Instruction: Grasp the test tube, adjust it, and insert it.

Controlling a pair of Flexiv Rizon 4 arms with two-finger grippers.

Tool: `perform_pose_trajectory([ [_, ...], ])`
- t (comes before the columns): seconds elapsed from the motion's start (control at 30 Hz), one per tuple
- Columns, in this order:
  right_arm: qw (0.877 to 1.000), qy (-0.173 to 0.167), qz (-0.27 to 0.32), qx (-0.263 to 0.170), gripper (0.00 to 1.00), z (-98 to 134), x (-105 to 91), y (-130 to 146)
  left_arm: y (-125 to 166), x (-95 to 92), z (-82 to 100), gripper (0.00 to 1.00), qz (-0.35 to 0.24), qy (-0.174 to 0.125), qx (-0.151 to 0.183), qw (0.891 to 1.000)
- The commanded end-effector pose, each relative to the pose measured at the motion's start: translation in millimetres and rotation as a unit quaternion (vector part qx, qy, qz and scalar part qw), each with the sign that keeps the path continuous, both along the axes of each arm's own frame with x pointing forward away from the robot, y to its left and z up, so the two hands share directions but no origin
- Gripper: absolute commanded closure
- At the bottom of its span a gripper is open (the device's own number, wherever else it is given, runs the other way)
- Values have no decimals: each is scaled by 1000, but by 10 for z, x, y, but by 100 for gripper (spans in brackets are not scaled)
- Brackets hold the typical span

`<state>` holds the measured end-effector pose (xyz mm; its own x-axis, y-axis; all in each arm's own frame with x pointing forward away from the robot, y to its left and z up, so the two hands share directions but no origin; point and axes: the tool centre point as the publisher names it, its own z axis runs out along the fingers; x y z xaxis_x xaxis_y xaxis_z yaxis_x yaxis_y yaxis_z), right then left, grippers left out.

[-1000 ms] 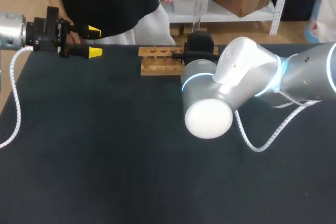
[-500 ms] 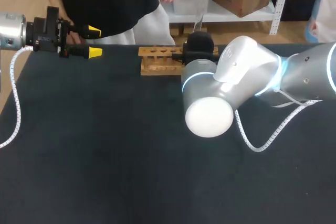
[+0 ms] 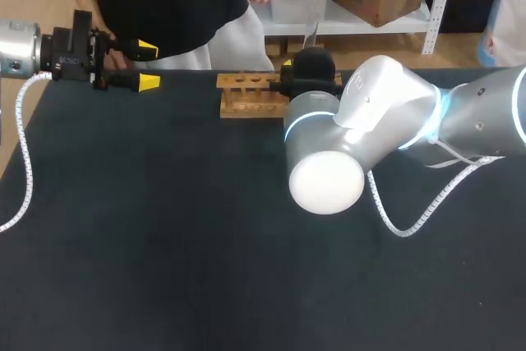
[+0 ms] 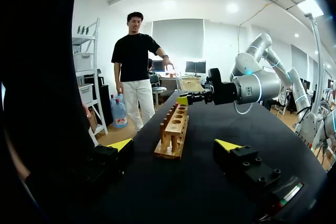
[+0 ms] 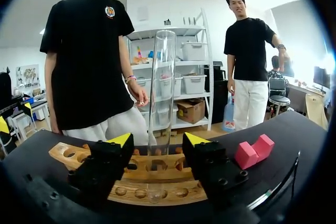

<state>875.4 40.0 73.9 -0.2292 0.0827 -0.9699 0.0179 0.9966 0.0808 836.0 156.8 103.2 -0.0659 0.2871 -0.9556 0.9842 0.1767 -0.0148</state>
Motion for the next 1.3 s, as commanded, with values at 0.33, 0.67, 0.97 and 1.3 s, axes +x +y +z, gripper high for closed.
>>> perform_pose_trajectory([
  [0.33,1000,-18,1,3,0,202,-70,-30,2,6,-10,0,-1,-1,-1,1000],
  [0.67,999,-33,23,13,0,297,-74,14,2,6,-10,0,-1,-1,-1,1000],
  [0.97,999,-33,38,15,0,322,-91,87,2,6,-10,0,-1,-1,-1,1000],
  [1.3,998,-33,53,19,0,354,-123,190,2,6,-10,0,-1,-1,-1,1000],
])
